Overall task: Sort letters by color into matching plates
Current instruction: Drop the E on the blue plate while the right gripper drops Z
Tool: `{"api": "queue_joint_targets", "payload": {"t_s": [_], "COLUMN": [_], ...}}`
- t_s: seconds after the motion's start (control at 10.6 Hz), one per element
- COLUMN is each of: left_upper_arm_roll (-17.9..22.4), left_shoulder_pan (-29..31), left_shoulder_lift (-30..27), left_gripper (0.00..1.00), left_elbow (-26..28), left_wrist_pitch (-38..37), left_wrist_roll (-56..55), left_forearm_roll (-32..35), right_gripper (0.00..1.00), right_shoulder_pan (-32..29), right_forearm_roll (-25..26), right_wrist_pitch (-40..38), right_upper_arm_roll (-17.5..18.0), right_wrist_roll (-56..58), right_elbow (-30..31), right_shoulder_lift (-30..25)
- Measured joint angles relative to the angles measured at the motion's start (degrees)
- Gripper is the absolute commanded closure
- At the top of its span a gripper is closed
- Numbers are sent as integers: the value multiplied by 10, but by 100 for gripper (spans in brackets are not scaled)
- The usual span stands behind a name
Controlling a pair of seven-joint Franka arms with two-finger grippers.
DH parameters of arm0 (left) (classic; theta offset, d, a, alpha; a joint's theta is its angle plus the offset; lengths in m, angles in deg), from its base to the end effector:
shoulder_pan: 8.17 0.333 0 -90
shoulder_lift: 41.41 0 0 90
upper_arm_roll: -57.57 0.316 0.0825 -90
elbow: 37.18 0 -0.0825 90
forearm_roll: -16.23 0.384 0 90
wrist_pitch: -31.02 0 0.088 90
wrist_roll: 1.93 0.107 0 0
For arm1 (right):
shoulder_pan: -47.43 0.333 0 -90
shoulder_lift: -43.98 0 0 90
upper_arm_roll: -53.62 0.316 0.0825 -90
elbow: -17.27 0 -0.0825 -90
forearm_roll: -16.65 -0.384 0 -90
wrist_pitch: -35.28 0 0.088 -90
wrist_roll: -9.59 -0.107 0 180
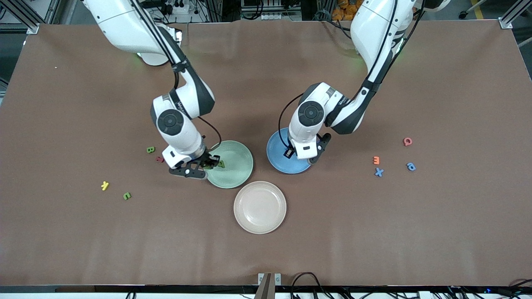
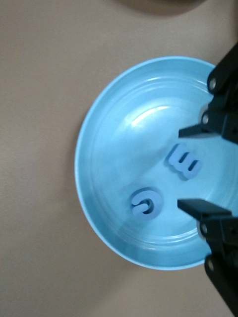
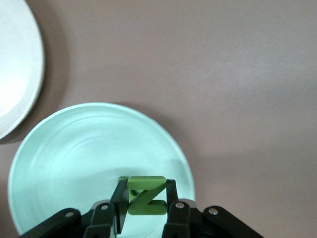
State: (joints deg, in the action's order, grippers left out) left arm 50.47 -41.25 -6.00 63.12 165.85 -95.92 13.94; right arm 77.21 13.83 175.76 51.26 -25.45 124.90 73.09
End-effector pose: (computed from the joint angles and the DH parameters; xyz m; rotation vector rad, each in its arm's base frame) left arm 0.5117 -0.4237 0.2199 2.7366 1.4770 -0.1504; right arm 0.5708 0.2979 0.2451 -3.0852 0.2537 -0.0771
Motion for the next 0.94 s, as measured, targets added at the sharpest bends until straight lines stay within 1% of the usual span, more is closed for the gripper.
{"api": "queue_joint_targets", "payload": {"t_s": [0.09,0.28,0.47,0.57,0.75,0.94], "left_upper_arm_roll": [3,7,10,12,15,16], "left_shoulder_pan": [2,12,29,40,63,93], "left_shoulder_lift": [1,1,0,0,-2,-9], "left_gripper": [0,0,0,0,0,0], "left_elbow": [-1,-4,-8,-10,-13,-14], "left_wrist_pitch": [0,0,-7,-13,-25,-35], "left_wrist_roll": [0,21,96,135,199,262], "left_forearm_roll": [0,0,11,13,20,29], "right_gripper": [0,0,0,0,0,0], "right_shoulder_pan": [12,29,31,31,22,-12], "right_forearm_roll": [0,0,2,5,6,6], "right_wrist_pitch": [0,-1,-3,-7,-39,-62], "right_upper_arm_roll": [0,0,-1,-6,-22,-30], "right_wrist_roll": [-19,-45,-47,-34,17,78], "right_elbow": [-5,-12,-14,-14,-19,-21], "right_shoulder_lift": [4,11,13,13,9,-1]}}
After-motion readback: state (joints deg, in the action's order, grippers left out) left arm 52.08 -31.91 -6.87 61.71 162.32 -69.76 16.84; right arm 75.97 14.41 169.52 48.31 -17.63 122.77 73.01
